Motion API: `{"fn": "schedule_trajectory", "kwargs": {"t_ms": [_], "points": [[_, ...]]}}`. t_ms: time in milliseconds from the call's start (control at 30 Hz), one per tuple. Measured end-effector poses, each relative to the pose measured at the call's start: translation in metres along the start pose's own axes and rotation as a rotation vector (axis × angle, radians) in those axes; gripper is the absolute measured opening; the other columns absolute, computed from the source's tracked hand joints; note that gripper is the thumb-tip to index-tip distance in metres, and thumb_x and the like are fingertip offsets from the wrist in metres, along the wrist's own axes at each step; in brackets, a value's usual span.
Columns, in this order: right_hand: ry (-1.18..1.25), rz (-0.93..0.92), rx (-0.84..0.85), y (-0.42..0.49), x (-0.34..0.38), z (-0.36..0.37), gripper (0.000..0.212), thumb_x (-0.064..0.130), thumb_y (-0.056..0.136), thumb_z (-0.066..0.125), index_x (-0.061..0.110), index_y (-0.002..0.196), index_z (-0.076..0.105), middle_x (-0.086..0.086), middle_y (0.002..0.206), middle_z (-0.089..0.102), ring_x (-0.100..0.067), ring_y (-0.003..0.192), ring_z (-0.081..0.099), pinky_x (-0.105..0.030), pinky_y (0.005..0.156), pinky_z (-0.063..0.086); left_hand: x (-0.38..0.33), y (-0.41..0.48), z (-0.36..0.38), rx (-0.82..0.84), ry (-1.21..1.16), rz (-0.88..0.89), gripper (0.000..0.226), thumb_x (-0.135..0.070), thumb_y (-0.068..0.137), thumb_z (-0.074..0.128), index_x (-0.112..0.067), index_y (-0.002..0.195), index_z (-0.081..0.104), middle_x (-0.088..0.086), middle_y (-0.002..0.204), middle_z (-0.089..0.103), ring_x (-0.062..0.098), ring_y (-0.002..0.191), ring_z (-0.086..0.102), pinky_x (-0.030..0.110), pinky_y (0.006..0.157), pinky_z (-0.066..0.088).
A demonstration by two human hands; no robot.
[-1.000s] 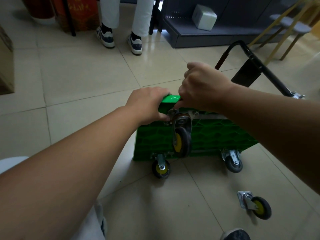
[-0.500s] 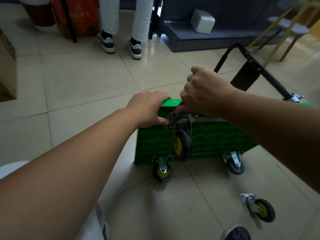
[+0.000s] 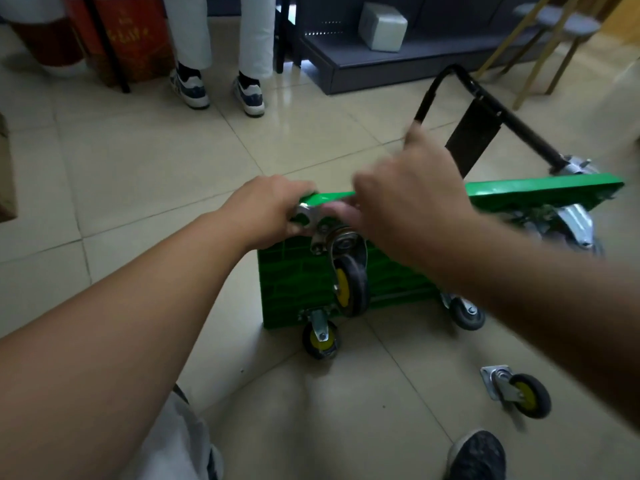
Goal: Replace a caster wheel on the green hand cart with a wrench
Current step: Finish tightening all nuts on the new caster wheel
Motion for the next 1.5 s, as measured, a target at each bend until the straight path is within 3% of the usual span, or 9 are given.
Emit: {"fn": "schedule_trajectory", "kwargs": {"t_ms": [167, 333, 433, 567, 900, 1000, 1233, 1367, 1500], "points": [[1.073, 0.723, 0.031, -0.137, 0.052, 0.113, 0.080, 0.081, 0.089, 0.029, 0.010, 0.055, 0.038, 0.001, 0.044, 0.035, -0.018, 0.044, 0.039, -0.035, 0.049, 0.034, -0.006, -0.001, -0.001, 0.010, -0.010, 0.042, 0.043, -0.046, 0.087, 0.075, -0.028, 0.123, 0.060, 0.003, 0.105, 0.069, 0.028, 0.092, 0.062, 0.038, 0.073, 0.048], [1.545, 0.940, 0.092, -0.143, 0.136, 0.179, 0.070, 0.077, 0.085, 0.040, 0.015, 0.053, 0.033, 0.004, 0.045, 0.032, -0.010, 0.045, 0.033, -0.033, 0.051, 0.026, -0.022, -0.003, 0.004, 0.027, 0.011, 0.079, 0.048, -0.045, 0.088, 0.074, -0.026, 0.129, 0.058, 0.004, 0.109, 0.070, 0.030, 0.095, 0.064, 0.041, 0.077, 0.052], [1.706, 1.058, 0.072, -0.122, 0.152, 0.202, 0.070, 0.080, 0.083, 0.037, 0.017, 0.058, 0.054, 0.009, 0.053, 0.052, -0.010, 0.054, 0.052, -0.030, 0.059, 0.040, -0.026, -0.003, 0.002, 0.029, 0.023, 0.073, 0.047, -0.043, 0.089, 0.073, -0.027, 0.130, 0.057, 0.002, 0.111, 0.070, 0.026, 0.095, 0.064, 0.041, 0.078, 0.053], [1.756, 1.156, 0.194, -0.099, 0.166, 0.227, 0.075, 0.081, 0.083, 0.029, 0.028, 0.118, 0.070, -0.005, 0.129, 0.062, -0.026, 0.124, 0.054, -0.029, 0.100, 0.039, -0.025, 0.001, 0.004, 0.056, 0.018, 0.057, 0.051, -0.044, 0.088, 0.073, -0.029, 0.133, 0.055, -0.001, 0.109, 0.070, 0.021, 0.092, 0.062, 0.037, 0.074, 0.050], [1.867, 1.171, 0.296, -0.076, 0.173, 0.239, 0.058, 0.061, 0.098, 0.035, 0.017, 0.118, 0.066, -0.009, 0.114, 0.064, -0.028, 0.116, 0.056, -0.021, 0.075, 0.029, -0.028, 0.007, 0.006, 0.032, 0.084, 0.009, 0.070, -0.084, 0.089, 0.028, -0.033, 0.124, 0.060, -0.003, 0.086, 0.066, 0.023, 0.075, 0.058, 0.035, 0.061, 0.037], [1.914, 1.206, 0.158, -0.064, 0.175, 0.238, 0.083, 0.078, 0.087, 0.031, 0.010, 0.122, 0.064, -0.016, 0.124, 0.064, -0.032, 0.117, 0.057, -0.025, 0.083, 0.034, -0.028, 0.008, 0.005, 0.027, 0.083, -0.006, 0.066, -0.079, 0.091, 0.023, -0.034, 0.120, 0.060, -0.004, 0.080, 0.062, 0.022, 0.071, 0.056, 0.034, 0.058, 0.033], [1.949, 1.281, 0.140, -0.060, 0.177, 0.249, 0.083, 0.071, 0.086, 0.035, 0.008, 0.135, 0.056, -0.012, 0.138, 0.057, -0.029, 0.128, 0.051, -0.033, 0.098, 0.039, -0.028, 0.008, 0.005, 0.039, 0.052, -0.036, 0.067, -0.079, 0.091, 0.018, -0.033, 0.113, 0.060, 0.000, 0.082, 0.066, 0.026, 0.075, 0.058, 0.038, 0.061, 0.037], [1.965, 1.268, 0.096, -0.054, 0.173, 0.243, 0.050, 0.046, 0.102, 0.039, 0.008, 0.123, 0.064, -0.010, 0.115, 0.064, -0.021, 0.096, 0.052, -0.020, 0.071, 0.028, -0.029, 0.008, 0.005, 0.027, 0.062, -0.035, 0.065, -0.077, 0.092, 0.019, -0.032, 0.111, 0.061, -0.002, 0.081, 0.064, 0.024, 0.072, 0.056, 0.037, 0.060, 0.034], [1.971, 1.275, 0.133, -0.051, 0.175, 0.250, 0.052, 0.050, 0.101, 0.038, 0.016, 0.136, 0.058, -0.004, 0.139, 0.059, -0.024, 0.126, 0.053, -0.012, 0.077, 0.028, -0.027, 0.007, 0.005, 0.000, 0.070, -0.038, 0.067, -0.078, 0.092, 0.018, -0.030, 0.109, 0.061, -0.001, 0.080, 0.064, 0.026, 0.072, 0.055, 0.038, 0.060, 0.033]]}}
Point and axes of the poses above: each hand's wrist, its own y-axis towards the middle knuckle, its own z-axis out of the palm, x = y × z, the point moved 7 cm from there along y, towards the middle knuckle
